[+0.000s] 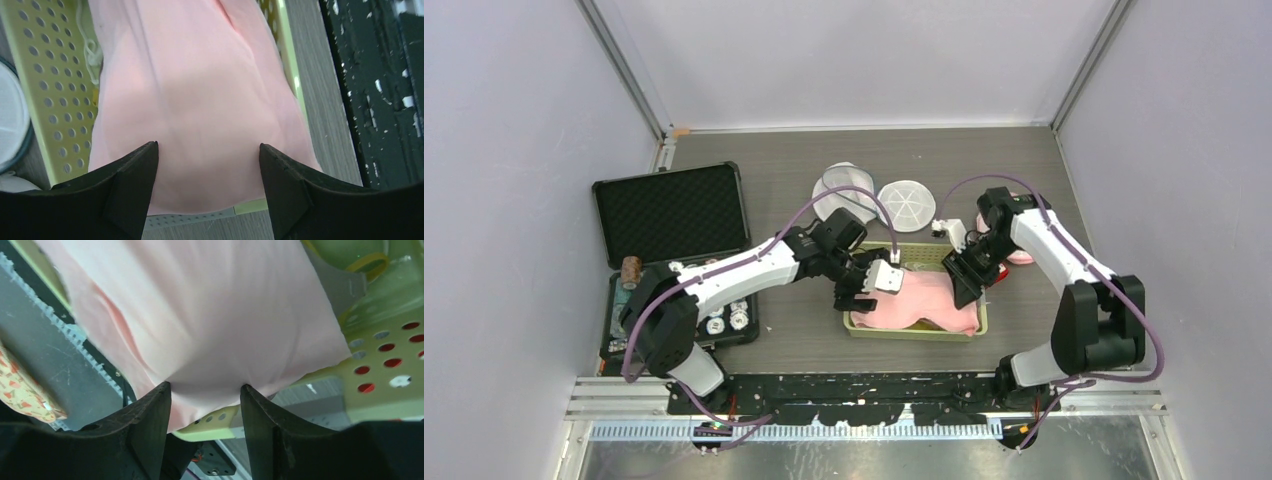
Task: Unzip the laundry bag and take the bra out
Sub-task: Place the bra in the bin.
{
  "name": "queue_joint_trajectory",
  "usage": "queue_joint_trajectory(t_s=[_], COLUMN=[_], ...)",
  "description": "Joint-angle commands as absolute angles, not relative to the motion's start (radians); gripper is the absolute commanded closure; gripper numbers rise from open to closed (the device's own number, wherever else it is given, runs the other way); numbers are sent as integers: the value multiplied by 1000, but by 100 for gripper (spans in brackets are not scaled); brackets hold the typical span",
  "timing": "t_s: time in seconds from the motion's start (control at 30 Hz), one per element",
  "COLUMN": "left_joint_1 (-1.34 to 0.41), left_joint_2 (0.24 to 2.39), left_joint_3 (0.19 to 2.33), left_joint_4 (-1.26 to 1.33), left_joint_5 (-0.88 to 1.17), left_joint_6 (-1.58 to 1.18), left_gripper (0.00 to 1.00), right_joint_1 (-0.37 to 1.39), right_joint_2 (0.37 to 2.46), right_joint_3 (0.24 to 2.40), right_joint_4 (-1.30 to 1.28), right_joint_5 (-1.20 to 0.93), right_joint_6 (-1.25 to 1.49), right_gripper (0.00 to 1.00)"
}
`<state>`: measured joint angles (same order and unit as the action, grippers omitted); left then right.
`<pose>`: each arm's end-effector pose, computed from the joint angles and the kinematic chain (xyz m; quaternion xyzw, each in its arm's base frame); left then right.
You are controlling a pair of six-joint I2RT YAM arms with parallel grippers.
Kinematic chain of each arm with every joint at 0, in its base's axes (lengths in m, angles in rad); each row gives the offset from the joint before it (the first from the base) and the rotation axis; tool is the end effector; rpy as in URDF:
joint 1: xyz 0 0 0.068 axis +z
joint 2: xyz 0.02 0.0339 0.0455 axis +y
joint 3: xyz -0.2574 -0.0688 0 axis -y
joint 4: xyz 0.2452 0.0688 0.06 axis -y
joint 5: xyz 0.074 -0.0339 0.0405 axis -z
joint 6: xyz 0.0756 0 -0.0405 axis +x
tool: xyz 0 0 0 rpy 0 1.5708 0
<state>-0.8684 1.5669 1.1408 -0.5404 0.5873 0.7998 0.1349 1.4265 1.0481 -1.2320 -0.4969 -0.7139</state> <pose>0.1908 -0.2903 0.2115 0.7347 0.5502 -0.2859 0.2752 0.2205 0.0663 0.1930 -0.3946 0.8851 0.2411 0.0518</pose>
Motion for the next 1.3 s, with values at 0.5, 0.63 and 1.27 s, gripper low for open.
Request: queue_joint_trajectory(t_s=[0.5, 0.63, 1.27], left_joint_1=[-865, -865, -746], left_joint_2=[1709, 1704, 1512], left_joint_3=[1107, 1136, 1378], left_joint_4=[-497, -541, -695], left_joint_5=[276, 305, 533], left_joint_6=[862, 888, 716], left_gripper=[19, 16, 8], right_joint_1=[207, 207, 205], right_joint_2=[1540, 1542, 1477], right_joint_3=[1021, 1079, 1383], right_joint_4=[-875, -937, -981], right_joint_5=[-276, -325, -535], right_joint_6=[-691, -683, -490], right_gripper=[35, 31, 16])
